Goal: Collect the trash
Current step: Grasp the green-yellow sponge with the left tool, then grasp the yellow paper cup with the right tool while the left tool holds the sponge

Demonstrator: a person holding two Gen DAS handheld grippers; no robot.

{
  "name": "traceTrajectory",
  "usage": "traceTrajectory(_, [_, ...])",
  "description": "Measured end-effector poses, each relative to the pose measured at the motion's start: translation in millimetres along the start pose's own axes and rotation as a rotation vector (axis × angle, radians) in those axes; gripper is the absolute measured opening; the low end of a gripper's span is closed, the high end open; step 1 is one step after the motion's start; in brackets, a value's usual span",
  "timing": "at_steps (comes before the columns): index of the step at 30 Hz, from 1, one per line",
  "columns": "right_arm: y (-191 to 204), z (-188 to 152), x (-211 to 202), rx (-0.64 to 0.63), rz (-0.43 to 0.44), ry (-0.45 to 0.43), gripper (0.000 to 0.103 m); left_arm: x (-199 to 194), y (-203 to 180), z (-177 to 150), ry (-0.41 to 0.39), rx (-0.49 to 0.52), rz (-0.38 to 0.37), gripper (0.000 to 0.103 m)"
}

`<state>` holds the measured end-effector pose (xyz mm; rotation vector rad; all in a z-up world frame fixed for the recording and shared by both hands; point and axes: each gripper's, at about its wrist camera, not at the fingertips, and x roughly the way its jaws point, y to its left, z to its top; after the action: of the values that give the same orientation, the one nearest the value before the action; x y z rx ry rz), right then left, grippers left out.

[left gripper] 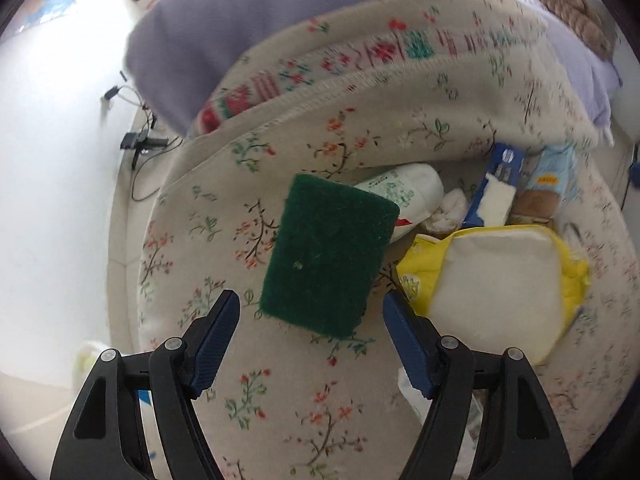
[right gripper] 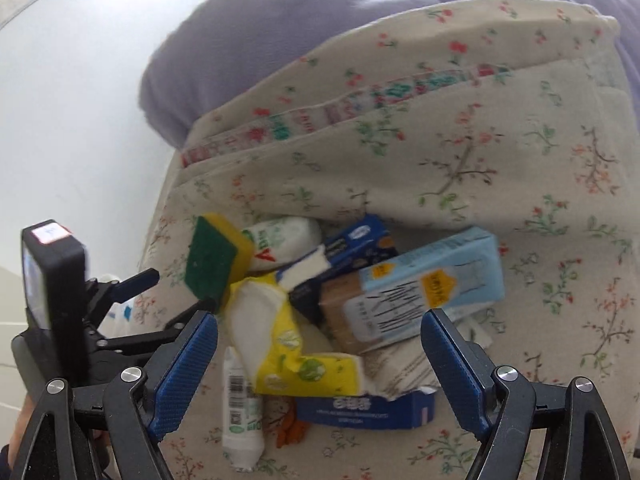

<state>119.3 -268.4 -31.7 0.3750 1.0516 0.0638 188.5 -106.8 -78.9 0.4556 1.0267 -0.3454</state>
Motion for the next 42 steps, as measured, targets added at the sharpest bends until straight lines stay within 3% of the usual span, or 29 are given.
traceTrajectory(4, [-5, 1, 1, -0.001, -0.012, 0.013, 0.087, 18, -3, 4, 0.03, 0.031, 0.038, 0.077])
traceTrajectory(8, [-1, 0, 10, -0.03, -0.023, 0.035, 0.087, 27, 10, 5, 0.051, -0.008, 0.007, 0.076])
traceTrajectory(9, [0, -1, 13, -0.032, -0.022, 0.042, 0.087, 28, 13, 5, 0.049, -0.018, -0.004, 0.072])
traceTrajectory(10, [0, -1, 17, -0.031, -0.016, 0.057, 0.087, 27, 16, 5, 0.041, -0.027, -0.015, 0.059])
traceTrajectory(19, [17, -7, 40, -0.1, -0.008, 0.112, 0.087, 13, 51, 1, 0.063, -0.14, -0.073, 0.057])
traceTrajectory(29, [47, -17, 79, -0.204, -0.071, 0.177, 0.086, -26, 81, -26, 0.06, -0.304, -0.175, 0.057])
traceTrajectory(31, [51, -20, 86, -0.218, -0.09, 0.191, 0.079, -33, 82, -33, 0.049, -0.322, -0.184, 0.057])
traceTrajectory(34, [58, -28, 91, -0.243, -0.096, 0.208, 0.06, -38, 88, -39, 0.042, -0.335, -0.199, 0.057])
traceTrajectory(36, [63, -32, 91, -0.267, -0.1, 0.206, 0.037, -46, 86, -41, 0.032, -0.336, -0.205, 0.057])
traceTrajectory(38, [68, -35, 88, -0.28, -0.098, 0.195, 0.021, -53, 84, -43, 0.022, -0.34, -0.209, 0.057])
traceTrajectory(42, [76, -41, 80, -0.285, -0.068, 0.164, 0.016, -60, 91, -47, 0.003, -0.36, -0.22, 0.057])
